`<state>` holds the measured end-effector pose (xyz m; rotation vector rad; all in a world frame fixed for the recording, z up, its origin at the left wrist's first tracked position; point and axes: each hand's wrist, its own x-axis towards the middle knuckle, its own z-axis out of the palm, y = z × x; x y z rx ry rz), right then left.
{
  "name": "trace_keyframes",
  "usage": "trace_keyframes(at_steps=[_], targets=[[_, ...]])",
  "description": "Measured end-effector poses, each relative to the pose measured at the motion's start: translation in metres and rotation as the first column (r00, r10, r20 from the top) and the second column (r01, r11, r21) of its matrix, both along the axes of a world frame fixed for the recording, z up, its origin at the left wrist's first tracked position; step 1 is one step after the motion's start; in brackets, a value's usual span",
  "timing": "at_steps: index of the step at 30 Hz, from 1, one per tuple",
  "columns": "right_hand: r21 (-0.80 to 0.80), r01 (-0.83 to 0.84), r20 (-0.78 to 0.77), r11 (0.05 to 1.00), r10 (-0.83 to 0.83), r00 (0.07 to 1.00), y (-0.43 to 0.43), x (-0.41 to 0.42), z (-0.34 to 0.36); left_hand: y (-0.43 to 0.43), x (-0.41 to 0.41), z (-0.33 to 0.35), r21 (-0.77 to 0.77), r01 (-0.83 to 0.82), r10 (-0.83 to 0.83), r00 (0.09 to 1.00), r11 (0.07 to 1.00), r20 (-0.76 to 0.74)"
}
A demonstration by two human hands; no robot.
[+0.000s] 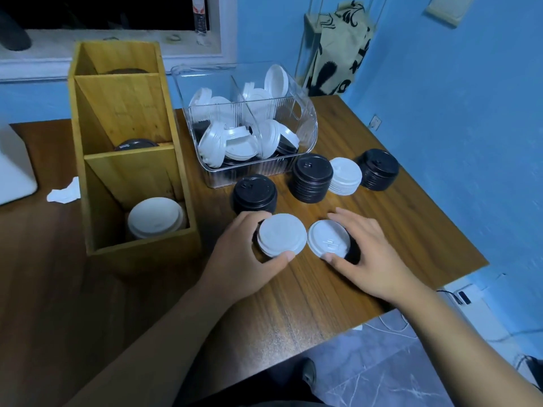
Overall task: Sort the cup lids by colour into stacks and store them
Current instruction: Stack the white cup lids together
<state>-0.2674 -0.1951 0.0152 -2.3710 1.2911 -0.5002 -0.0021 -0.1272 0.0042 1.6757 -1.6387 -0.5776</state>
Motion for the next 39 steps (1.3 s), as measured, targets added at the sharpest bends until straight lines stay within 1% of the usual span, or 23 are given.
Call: trace_keyframes(at_steps=[2, 5, 6, 9, 11, 13, 15, 16, 17, 19, 20, 23, 27, 30, 34, 36, 39], targets=[[-0.007, -0.036, -0.073, 0.999, 0.035, 0.997, -0.001, 0.004, 0.001, 0.001, 0.0, -0.001, 0.007, 0.02, -0.02, 0.999, 1.0, 0.037], [-0.11, 0.026, -0.22, 0.994, -0.05, 0.974, -0.001, 0.009, 0.004, 0.002, -0.004, -0.002, 0.02, 0.077, -0.079, 0.986, 0.997, 0.15], [-0.117, 0.027, -0.227, 0.993, -0.053, 0.972, -0.001, 0.01, 0.004, 0.001, -0.004, -0.002, 0.024, 0.083, -0.086, 0.981, 0.996, 0.174], [0.007, -0.036, -0.116, 0.999, 0.037, 0.993, -0.002, 0.005, 0.004, 0.0, -0.005, -0.001, 0.052, 0.082, -0.09, 0.98, 0.995, 0.176], [0.035, -0.058, -0.075, 0.998, 0.061, 0.995, -0.004, 0.001, 0.004, 0.0, -0.005, -0.001, 0.071, 0.088, -0.099, 0.981, 0.994, 0.169], [0.022, 0.026, -0.008, 0.999, -0.026, 1.0, -0.004, 0.002, 0.007, 0.0, -0.005, -0.001, 0.082, 0.089, -0.101, 0.981, 0.993, 0.163], [0.013, 0.144, 0.149, 0.99, -0.144, 0.978, -0.002, 0.011, 0.012, -0.001, -0.005, -0.001, 0.087, 0.089, -0.102, 0.982, 0.992, 0.161], [0.006, 0.165, 0.211, 0.986, -0.162, 0.964, 0.0, 0.019, 0.015, -0.001, -0.005, -0.001, 0.085, 0.093, -0.105, 0.982, 0.992, 0.159], [-0.012, 0.148, 0.24, 0.989, -0.141, 0.96, 0.003, 0.028, 0.015, -0.001, -0.004, -0.002, 0.078, 0.097, -0.108, 0.982, 0.992, 0.154], [-0.04, 0.062, 0.216, 0.997, -0.052, 0.975, 0.01, 0.048, 0.013, -0.001, -0.003, -0.002, 0.067, 0.107, -0.116, 0.983, 0.992, 0.139], [-0.027, 0.032, 0.185, 0.999, -0.027, 0.982, 0.013, 0.057, 0.01, -0.001, -0.003, -0.002, 0.067, 0.112, -0.12, 0.984, 0.991, 0.131], [0.061, 0.028, 0.13, 0.998, -0.036, 0.991, 0.016, 0.075, 0.002, 0.0, -0.003, -0.003, 0.079, 0.114, -0.123, 0.986, 0.99, 0.112], [0.096, 0.017, 0.141, 0.995, -0.031, 0.99, 0.014, 0.08, 0.001, -0.002, -0.002, -0.008, 0.055, 0.115, -0.12, 0.986, 0.992, 0.115], [0.161, -0.003, 0.189, 0.987, -0.028, 0.982, 0.012, 0.078, -0.001, -0.003, -0.001, -0.009, 0.035, 0.127, -0.13, 0.982, 0.991, 0.135], [0.205, -0.023, 0.227, 0.978, -0.025, 0.974, 0.007, 0.075, -0.004, -0.004, -0.001, -0.008, 0.027, 0.146, -0.148, 0.98, 0.989, 0.135], [0.204, -0.034, 0.233, 0.978, -0.015, 0.972, 0.005, 0.075, -0.005, -0.004, -0.001, -0.007, 0.021, 0.155, -0.157, 0.979, 0.988, 0.133], [0.144, -0.06, 0.196, 0.988, 0.031, 0.98, 0.006, 0.074, -0.009, -0.003, 0.0, -0.007, 0.008, 0.164, -0.163, 0.978, 0.986, 0.127]])
